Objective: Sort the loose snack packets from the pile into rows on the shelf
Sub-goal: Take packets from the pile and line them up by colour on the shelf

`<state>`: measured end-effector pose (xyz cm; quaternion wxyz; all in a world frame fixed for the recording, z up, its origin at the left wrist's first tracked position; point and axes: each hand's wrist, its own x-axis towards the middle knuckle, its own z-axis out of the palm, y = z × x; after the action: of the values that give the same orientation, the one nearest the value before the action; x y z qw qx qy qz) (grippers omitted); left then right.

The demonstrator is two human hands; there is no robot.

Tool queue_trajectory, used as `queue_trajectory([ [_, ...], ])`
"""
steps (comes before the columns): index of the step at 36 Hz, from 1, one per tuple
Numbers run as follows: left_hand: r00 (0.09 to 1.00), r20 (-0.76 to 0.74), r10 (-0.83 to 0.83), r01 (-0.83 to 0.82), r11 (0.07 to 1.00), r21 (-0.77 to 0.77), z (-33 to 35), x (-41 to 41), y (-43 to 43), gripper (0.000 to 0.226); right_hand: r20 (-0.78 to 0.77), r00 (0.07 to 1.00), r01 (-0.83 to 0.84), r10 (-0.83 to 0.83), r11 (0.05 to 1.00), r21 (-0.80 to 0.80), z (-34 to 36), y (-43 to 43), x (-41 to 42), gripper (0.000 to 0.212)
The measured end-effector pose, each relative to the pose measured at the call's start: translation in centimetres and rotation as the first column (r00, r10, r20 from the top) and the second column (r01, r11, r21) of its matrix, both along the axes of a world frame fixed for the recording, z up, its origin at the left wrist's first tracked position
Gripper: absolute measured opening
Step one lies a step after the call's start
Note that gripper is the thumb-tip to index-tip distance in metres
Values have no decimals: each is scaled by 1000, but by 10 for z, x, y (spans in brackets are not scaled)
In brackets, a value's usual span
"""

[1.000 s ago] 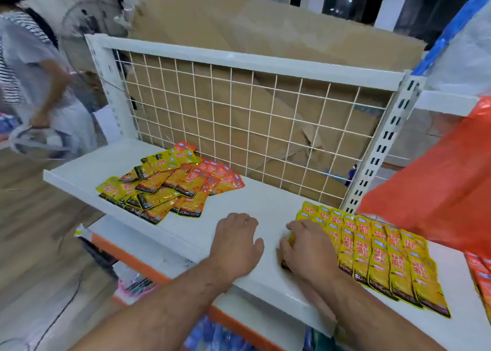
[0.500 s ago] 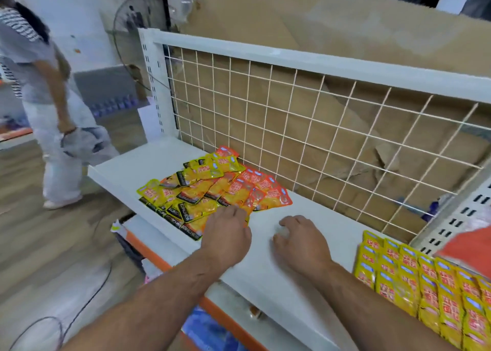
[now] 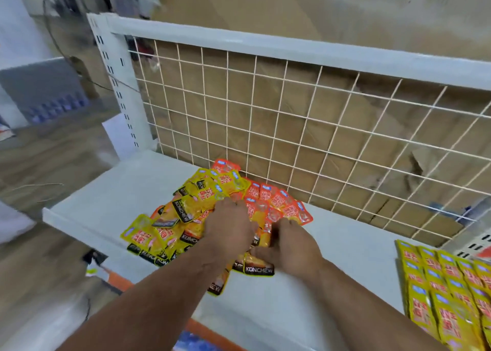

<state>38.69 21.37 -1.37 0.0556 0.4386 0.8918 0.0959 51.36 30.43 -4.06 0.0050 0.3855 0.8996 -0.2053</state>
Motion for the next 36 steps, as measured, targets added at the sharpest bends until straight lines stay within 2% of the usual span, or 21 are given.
queue_trajectory([
  [3, 1000, 7, -7, 7, 1000, -18, 1, -3, 1, 74, -15, 999, 33, -34, 997, -67, 3, 3, -2, 63],
  [9, 1000, -10, -17, 17, 999, -45, 5, -3, 4, 63, -5, 999, 49, -51, 987, -156, 15, 6, -3, 46],
  [15, 999, 42, 26, -27, 1000, 10, 6, -3, 3, 62, -9, 998, 67, -70, 982, -179, 23, 5, -2, 38],
  [21, 994, 85, 66, -74, 993, 89, 15, 7, 5, 33, -29, 988, 144, -153, 968, -205, 19, 3, 0, 30],
  [24, 994, 90, 56, -66, 992, 112, 18, 17, 4, 13, -23, 979, 191, -201, 955, -227, 16, 4, 5, 42],
  [27, 981, 181, 70, -92, 989, 115, 13, 26, 3, 14, -31, 969, 228, -243, 942, -248, 18, 6, 20, 34],
  [31, 922, 361, 138, -183, 979, 93, 13, 48, -1, 7, -141, 936, 259, -323, 902, -344, 21, 15, 51, 12],
  [36, 818, 543, 190, -335, 924, 182, 9, 78, -7, 16, -308, 825, 249, -473, 795, -553, 19, 19, 88, 24],
])
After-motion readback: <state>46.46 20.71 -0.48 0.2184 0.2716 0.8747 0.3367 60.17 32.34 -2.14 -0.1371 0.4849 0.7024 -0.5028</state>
